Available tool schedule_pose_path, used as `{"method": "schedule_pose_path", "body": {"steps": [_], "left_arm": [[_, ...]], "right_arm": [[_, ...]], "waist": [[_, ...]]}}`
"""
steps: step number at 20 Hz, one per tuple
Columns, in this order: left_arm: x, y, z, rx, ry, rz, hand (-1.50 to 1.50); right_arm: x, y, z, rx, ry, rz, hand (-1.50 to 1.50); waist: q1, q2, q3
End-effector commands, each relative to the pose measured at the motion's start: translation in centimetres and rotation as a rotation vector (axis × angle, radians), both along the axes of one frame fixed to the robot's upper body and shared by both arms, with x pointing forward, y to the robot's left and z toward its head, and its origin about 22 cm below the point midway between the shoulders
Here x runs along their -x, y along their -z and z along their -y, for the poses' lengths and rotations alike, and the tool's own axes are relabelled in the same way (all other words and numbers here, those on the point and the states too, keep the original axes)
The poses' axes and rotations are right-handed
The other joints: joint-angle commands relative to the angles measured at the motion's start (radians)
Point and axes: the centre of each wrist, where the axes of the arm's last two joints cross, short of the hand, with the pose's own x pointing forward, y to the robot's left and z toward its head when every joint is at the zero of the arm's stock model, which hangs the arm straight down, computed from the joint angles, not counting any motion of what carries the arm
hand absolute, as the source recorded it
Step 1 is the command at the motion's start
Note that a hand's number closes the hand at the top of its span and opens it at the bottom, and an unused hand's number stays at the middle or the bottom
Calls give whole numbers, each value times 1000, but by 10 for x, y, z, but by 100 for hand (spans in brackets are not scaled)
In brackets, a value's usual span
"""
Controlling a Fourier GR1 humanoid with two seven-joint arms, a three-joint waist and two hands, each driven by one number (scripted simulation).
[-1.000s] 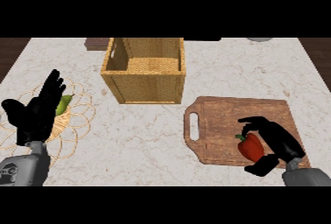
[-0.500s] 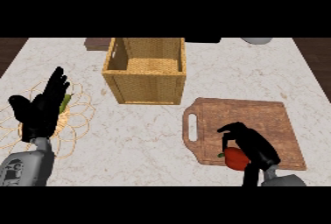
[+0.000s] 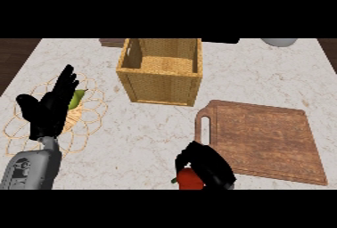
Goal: Pick the bell pepper from the cutting board and place it in the basket
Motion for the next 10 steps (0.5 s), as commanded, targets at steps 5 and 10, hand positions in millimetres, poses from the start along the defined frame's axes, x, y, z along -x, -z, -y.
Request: {"method": "schedule_pose_path", "body": {"steps": [5,10], "left_arm": [[2,-3,-6,-7,-1,7,0],[2,3,-1,-9,-33,-2,0]], "right_arm": [[80,-18,-81,-493,35,-72,150],[99,-50,-109,-578,81,57,150]], "waist": [[-13,4,26],[-35,1,20]]}}
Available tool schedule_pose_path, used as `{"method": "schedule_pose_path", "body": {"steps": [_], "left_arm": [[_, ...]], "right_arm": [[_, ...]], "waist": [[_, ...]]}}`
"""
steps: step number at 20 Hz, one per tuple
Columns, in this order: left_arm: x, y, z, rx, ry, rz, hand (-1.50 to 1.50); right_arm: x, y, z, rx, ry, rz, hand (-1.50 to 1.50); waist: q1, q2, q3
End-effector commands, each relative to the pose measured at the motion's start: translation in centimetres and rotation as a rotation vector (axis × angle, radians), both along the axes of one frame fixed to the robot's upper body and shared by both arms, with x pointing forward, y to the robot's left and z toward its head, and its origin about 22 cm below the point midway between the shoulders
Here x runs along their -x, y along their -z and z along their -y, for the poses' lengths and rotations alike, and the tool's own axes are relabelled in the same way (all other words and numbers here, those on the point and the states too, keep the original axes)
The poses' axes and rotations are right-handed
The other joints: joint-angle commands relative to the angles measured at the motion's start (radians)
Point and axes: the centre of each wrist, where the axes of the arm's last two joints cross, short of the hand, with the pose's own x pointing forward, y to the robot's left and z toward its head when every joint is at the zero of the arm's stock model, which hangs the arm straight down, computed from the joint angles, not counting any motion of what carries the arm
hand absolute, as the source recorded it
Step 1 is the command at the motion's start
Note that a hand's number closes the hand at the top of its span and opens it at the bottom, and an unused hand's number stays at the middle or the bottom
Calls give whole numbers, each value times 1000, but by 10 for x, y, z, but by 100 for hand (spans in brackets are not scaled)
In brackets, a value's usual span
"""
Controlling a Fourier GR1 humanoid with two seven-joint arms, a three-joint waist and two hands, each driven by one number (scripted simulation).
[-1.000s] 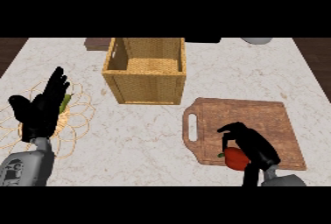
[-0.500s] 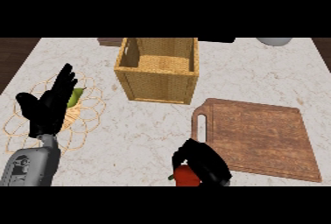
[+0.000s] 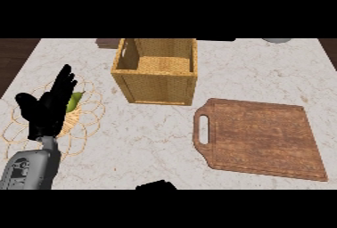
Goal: Pick the bell pepper from the cutting board and place it in the basket
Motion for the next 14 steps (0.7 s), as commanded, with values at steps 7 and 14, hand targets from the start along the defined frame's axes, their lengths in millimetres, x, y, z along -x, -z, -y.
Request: {"method": "schedule_pose_path", "body": {"steps": [7,14], "left_arm": [[3,2,-8,9,-11,-17,0],[-1,1,-3,-4,8,-23,0]], "right_arm": [[5,-56,-31,-83,156,58,150],[-35,-99,-39,-196,312,61,150]], "waist": [[-9,-4,-4],[6,-3,-5]]}}
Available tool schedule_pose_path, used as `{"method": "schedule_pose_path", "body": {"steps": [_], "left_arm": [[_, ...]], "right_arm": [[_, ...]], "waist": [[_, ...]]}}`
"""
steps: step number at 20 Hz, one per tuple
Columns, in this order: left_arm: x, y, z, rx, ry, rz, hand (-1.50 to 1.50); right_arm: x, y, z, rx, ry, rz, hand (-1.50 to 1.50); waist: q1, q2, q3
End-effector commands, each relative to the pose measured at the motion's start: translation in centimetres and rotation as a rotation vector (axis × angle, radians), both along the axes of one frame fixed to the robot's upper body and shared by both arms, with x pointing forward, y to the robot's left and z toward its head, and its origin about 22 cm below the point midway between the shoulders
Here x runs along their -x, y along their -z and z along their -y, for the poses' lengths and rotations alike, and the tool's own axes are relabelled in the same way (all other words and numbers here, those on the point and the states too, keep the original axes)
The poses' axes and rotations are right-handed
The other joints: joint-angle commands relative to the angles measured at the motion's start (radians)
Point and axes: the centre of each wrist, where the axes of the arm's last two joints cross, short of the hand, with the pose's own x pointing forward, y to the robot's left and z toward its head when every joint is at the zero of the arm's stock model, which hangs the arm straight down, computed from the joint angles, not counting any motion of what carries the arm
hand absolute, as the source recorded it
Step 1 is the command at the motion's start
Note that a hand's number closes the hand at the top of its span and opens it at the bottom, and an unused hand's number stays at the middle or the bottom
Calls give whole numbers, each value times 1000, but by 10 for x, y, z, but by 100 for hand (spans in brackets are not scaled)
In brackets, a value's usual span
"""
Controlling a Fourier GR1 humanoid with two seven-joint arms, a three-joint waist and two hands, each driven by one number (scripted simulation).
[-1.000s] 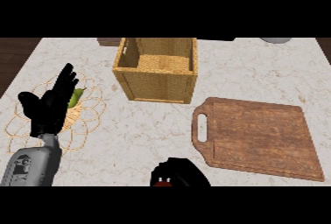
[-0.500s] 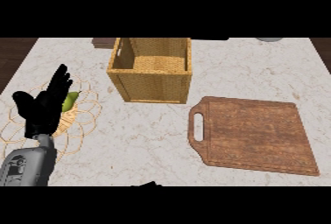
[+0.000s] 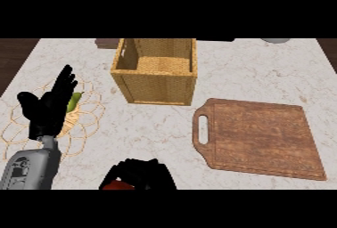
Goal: Pick the bell pepper from the cutting board and place it in the basket
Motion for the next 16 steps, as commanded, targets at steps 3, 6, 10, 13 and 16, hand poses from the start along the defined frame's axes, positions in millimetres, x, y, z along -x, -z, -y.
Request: {"method": "schedule_pose_path", "body": {"steps": [3,6,10,13,16], "left_arm": [[1,10,8,2,10,-2,0],[-4,-4,-2,-14,17,21,0],[-10,5,8,-1,36,1,0],[-15,3,24,-14,37,12,0],[-13,-5,10,-20,35,15,0]], "right_arm": [[-49,-58,-20,-37,111,37,150],[-76,-85,-33,-14,172,26,150],[-102,-106,-56,67,246,58,150],[-113,-136,-73,145,265,64,150],[-133,-128,-80,172,297,50,150]], "waist": [[18,3,-2],[25,2,-1],[26,8,-2],[19,8,-1],[41,13,-1]]}}
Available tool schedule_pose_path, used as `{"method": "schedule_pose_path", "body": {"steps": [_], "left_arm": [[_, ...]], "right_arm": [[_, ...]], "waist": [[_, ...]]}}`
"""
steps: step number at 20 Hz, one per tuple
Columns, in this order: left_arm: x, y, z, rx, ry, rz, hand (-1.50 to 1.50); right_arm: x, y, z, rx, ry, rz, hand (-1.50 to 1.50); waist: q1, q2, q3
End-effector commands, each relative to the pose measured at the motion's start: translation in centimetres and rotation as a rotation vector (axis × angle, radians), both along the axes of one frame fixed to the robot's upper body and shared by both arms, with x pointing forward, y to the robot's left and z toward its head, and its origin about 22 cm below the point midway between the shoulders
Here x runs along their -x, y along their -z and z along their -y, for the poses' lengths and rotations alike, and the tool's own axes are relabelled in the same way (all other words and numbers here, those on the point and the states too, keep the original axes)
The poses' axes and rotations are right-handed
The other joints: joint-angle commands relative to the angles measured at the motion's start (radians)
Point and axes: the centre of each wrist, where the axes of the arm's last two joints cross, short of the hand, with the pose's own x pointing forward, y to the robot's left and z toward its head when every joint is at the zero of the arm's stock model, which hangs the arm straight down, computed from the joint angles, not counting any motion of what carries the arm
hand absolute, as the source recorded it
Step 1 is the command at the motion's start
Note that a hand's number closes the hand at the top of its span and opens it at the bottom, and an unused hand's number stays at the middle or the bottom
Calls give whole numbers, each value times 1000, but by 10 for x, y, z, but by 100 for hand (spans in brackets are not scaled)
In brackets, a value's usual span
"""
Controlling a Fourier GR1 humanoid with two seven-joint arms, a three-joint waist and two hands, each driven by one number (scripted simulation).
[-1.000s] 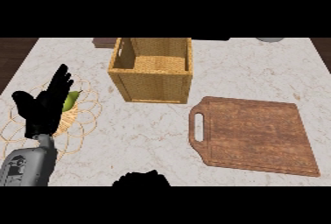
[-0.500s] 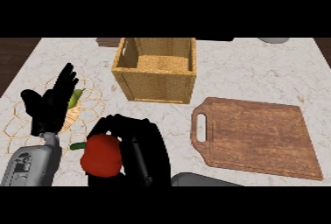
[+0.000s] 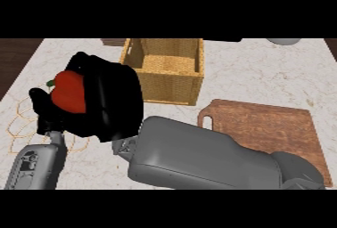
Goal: Pick the bell pepper from the cutting board and place it in the basket
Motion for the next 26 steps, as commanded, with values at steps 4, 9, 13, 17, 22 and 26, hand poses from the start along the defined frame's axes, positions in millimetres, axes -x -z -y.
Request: {"method": "schedule_pose_path", "body": {"steps": [4,9,13,17,22,26], "left_arm": [[11,6,7,4,18,-13,0],[-6,9,8,5,-18,10,0],[0,-3,4,17,-3,9,0],[1,1,4,0,15,4,0],[0,1,-6,1,-7,10,0],[5,0,-12,-1,-23,-1,0]], "right_arm": [[-42,-2,-14,78,148,-67,150],[-64,10,-6,94,166,-116,150],[-76,16,-3,92,176,-120,150],[-84,19,2,85,158,-161,150],[-103,37,22,28,129,-177,150],[-120,44,32,567,119,160,150]], "waist": [[20,6,0],[1,17,0],[3,11,2],[1,11,2],[-5,15,2],[-14,3,-5]]}}
